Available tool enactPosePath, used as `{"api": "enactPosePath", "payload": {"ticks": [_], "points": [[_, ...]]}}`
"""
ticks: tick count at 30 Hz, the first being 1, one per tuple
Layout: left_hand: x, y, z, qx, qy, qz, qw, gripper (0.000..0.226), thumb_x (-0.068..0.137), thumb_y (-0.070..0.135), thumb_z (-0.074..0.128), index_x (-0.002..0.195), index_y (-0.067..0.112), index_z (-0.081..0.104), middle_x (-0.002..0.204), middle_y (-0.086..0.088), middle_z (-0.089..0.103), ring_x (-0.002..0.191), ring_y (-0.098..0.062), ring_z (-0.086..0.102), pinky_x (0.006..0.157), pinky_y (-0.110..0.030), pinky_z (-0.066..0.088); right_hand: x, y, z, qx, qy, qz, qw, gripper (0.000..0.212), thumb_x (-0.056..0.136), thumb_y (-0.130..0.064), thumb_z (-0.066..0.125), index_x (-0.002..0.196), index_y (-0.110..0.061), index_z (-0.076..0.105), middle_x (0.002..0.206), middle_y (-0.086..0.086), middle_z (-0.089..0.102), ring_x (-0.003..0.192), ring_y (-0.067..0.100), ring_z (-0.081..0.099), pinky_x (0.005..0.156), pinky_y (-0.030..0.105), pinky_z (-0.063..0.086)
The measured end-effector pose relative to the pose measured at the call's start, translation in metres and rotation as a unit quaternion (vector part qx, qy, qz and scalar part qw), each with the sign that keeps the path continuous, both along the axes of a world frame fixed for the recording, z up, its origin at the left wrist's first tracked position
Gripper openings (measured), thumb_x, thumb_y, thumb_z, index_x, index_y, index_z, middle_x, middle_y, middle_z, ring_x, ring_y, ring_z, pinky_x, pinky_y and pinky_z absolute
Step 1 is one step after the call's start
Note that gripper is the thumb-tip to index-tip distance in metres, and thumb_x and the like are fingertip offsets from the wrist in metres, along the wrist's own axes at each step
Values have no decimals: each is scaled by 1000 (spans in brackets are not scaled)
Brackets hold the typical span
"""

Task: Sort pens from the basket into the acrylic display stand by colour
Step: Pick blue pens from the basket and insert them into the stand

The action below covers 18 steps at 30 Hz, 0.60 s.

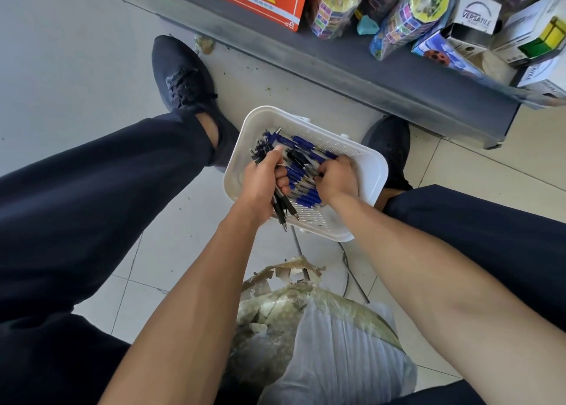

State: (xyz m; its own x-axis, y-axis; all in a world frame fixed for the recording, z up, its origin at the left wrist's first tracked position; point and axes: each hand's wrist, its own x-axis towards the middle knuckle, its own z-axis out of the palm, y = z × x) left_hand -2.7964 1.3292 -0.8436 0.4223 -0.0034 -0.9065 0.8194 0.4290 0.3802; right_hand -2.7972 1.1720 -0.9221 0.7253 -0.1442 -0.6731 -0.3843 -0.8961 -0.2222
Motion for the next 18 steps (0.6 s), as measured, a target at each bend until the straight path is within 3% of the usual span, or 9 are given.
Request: {"api": "enactPosePath", "payload": {"ticks": [4, 9, 12, 15, 18], "points": [[-2, -1, -3, 25, -23, -14, 999, 21, 100, 24, 61, 82, 16, 55, 58, 3, 41, 50, -9, 38, 49, -23, 39, -6, -2, 24, 52, 5, -25, 998, 14, 92, -13, 66, 97, -19, 77, 105, 1, 72, 98, 23, 67, 89, 35, 56], [-5, -3, -3, 64, -53, -33, 996, 17, 93, 27, 72, 91, 14, 61, 55, 8, 48, 47, -8, 43, 50, -23, 42, -16, 1, 59, 149, 22, -143, 978, 17, 90, -18, 76, 107, -22, 76, 91, -12, 68, 78, -1, 60, 68, 12, 44], [-7, -4, 0, 96, -75, -54, 991, 32, 86, 33, 79, 103, 8, 69, 60, 10, 63, 47, -4, 55, 52, -22, 48, -23, 6, 78, 202, -7, -213, 956, 23, 81, -20, 85, 102, -23, 75, 85, -16, 70, 80, -1, 66, 77, 19, 55], [-7, -6, 7, 94, -87, -44, 991, 47, 79, 28, 86, 108, -3, 67, 77, -7, 75, 61, -17, 72, 57, -30, 58, -29, 9, 93, 245, -14, -229, 942, 22, 74, -24, 91, 89, -29, 75, 82, -14, 75, 80, 2, 72, 81, 23, 58], [-6, -8, 10, 100, -91, -46, 990, 33, 78, 21, 87, 100, 4, 71, 72, 2, 75, 60, -9, 72, 53, -21, 55, -31, 11, 103, 308, -6, -224, 925, 19, 73, -21, 91, 78, -33, 76, 82, -11, 78, 81, 5, 75, 88, 30, 60]]}}
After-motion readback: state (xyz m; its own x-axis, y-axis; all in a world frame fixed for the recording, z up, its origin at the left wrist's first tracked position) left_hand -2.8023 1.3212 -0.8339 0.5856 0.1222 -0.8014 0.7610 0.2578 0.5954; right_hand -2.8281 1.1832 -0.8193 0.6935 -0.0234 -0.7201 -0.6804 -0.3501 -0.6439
